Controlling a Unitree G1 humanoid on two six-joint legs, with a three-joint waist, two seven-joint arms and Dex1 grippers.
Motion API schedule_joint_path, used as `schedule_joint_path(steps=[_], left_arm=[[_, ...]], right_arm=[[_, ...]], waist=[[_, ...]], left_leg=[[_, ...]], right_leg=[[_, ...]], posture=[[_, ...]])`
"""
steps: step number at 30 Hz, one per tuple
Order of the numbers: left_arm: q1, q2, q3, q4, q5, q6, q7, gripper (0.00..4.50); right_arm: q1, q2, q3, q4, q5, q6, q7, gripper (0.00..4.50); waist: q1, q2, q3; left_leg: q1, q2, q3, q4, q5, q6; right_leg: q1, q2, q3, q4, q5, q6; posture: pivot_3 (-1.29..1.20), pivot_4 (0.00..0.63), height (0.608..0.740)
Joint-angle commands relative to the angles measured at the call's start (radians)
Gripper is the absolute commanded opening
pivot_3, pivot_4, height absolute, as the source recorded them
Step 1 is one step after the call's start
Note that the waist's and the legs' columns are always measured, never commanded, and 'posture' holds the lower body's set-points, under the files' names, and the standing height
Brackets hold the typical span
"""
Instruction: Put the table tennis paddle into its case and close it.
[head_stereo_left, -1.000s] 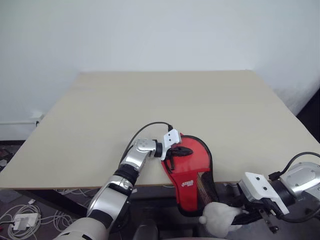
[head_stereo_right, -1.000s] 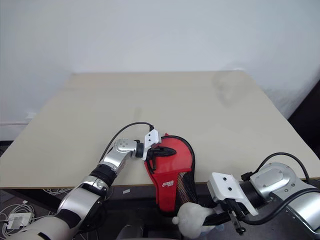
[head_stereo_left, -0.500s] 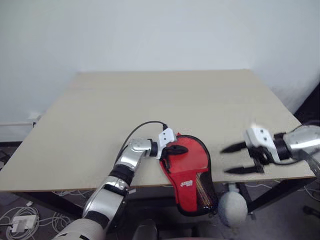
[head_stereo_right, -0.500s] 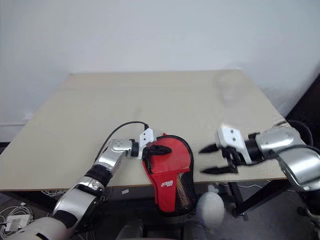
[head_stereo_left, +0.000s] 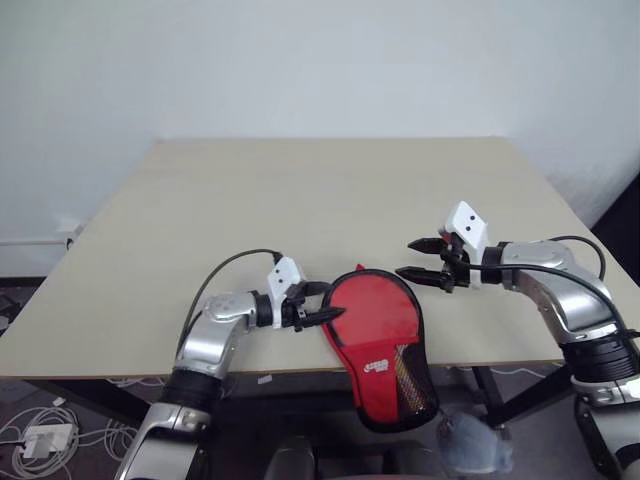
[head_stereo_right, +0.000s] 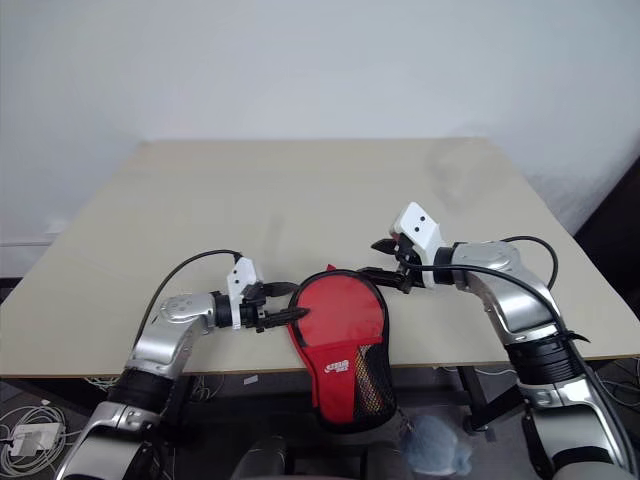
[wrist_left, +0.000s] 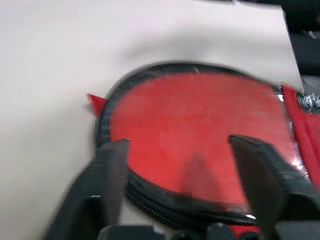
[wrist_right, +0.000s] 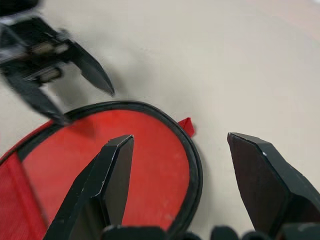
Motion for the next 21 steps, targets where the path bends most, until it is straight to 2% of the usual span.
schedule_joint_path(steps=[1,7,9,15,21], left_arm=[[0.027,0.02,0.113,-0.132,-0.076,0.065,0.09,4.48],[0.099,-0.012,0.355,-0.239,-0.21,0.159,0.32,4.48],[0.124,-0.015,0.398,-0.276,-0.227,0.165,0.369,4.48],[0.181,-0.016,0.468,-0.324,-0.227,0.15,0.491,4.48],[0.263,-0.032,0.449,-0.415,-0.237,0.169,0.555,4.48]], right_arm=[[0.005,0.039,-0.025,-0.047,-0.002,0.028,-0.071,3.26],[0.002,0.156,-0.058,-0.013,-0.002,0.068,-0.218,3.26],[-0.009,0.199,-0.074,0.006,-0.005,0.07,-0.268,3.26],[-0.051,0.348,-0.091,0.083,-0.015,0.06,-0.401,3.26],[-0.064,0.43,-0.04,0.117,-0.039,0.044,-0.423,3.26]], waist=[[0.0,0.0,0.0],[0.0,0.0,0.0],[0.0,-0.001,0.001],[0.0,-0.002,0.001],[0.0,-0.001,0.001]], left_leg=[[0.0,0.0,0.0,0.0,0.0,0.0],[0.0,0.0,0.0,0.0,0.0,0.0],[0.0,0.0,0.0,0.0,0.0,0.0],[0.0,0.0,0.0,0.001,0.0,0.0],[-0.001,0.0,0.0,0.0,0.0,0.0]], right_leg=[[0.0,0.0,0.0,0.0,0.0,0.0],[0.0,0.0,0.0,0.0,0.0,0.0],[0.0,0.0,0.0,0.0,0.0,0.0],[0.0,0.0,0.0,0.001,0.0,0.0],[-0.001,0.0,0.0,0.001,0.0,0.0]], posture=[[0.0,0.0,0.684],[0.0,0.0,0.684],[0.0,0.0,0.684],[0.0,0.0,0.684],[0.0,0.0,0.684]])
